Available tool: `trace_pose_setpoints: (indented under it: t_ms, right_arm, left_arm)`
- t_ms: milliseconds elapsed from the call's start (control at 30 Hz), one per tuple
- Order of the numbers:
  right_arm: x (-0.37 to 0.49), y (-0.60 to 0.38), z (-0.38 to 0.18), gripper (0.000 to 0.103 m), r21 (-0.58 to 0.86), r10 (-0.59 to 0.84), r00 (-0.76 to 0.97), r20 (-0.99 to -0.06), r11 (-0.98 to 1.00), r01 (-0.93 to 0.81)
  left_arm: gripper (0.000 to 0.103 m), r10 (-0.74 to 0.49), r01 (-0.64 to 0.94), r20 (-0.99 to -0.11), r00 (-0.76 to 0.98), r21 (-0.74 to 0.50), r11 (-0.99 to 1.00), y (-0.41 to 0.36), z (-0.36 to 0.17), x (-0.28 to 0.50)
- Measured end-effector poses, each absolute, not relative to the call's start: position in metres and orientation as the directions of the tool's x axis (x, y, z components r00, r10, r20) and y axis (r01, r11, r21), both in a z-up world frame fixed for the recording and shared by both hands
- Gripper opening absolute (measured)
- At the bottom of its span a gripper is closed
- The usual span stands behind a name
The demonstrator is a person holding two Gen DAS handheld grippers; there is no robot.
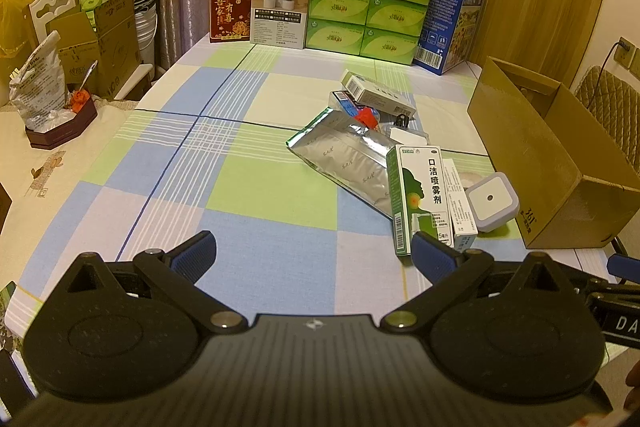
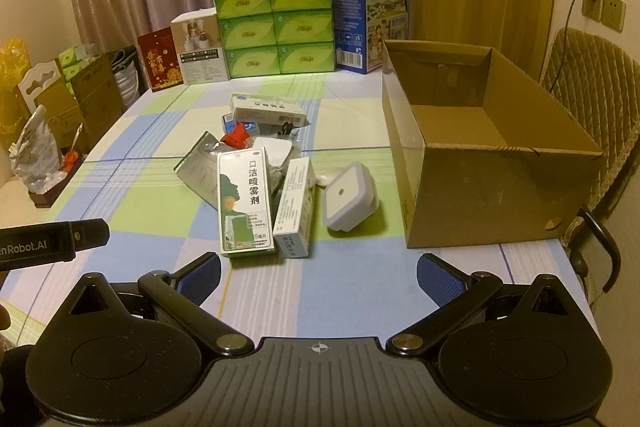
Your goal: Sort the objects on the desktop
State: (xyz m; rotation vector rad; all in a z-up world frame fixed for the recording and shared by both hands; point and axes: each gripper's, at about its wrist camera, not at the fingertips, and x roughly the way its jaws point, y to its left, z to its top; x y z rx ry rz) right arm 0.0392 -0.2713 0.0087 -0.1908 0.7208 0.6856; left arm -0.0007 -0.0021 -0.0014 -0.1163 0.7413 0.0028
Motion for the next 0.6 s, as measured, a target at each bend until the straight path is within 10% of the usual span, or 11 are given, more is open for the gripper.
trace_pose_setpoints:
  t_ms: [600]
  right_arm:
    - [0.057,-0.278,0.02,0.101,0.124,0.57,0.524,-0.633,0.743,-0.658]
  left_arm:
    - [0.102,-0.073,0.032,-0.663,0.745,-0.073,0.997,0.005,0.025,0.016]
